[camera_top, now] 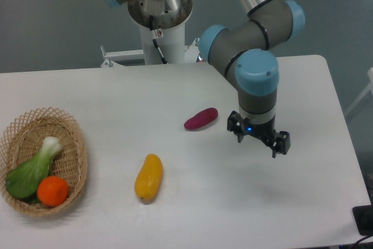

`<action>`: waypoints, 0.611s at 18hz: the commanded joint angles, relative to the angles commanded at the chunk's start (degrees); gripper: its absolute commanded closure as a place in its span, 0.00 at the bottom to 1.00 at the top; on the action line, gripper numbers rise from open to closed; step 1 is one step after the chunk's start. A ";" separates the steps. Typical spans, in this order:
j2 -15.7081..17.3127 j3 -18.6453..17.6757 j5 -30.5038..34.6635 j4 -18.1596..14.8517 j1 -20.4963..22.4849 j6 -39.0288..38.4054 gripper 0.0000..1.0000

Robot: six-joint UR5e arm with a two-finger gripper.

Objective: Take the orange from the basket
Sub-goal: 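Move the open gripper over the wicker basket toward the orange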

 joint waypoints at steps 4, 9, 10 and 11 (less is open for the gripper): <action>0.87 -0.09 -2.28 -0.35 -2.89 -2.98 0.00; 1.84 0.09 -5.01 -0.53 -7.38 -10.20 0.00; 2.28 0.00 -5.10 -0.79 -8.08 -11.17 0.00; 2.63 -0.17 -5.71 -0.88 -8.87 -12.22 0.00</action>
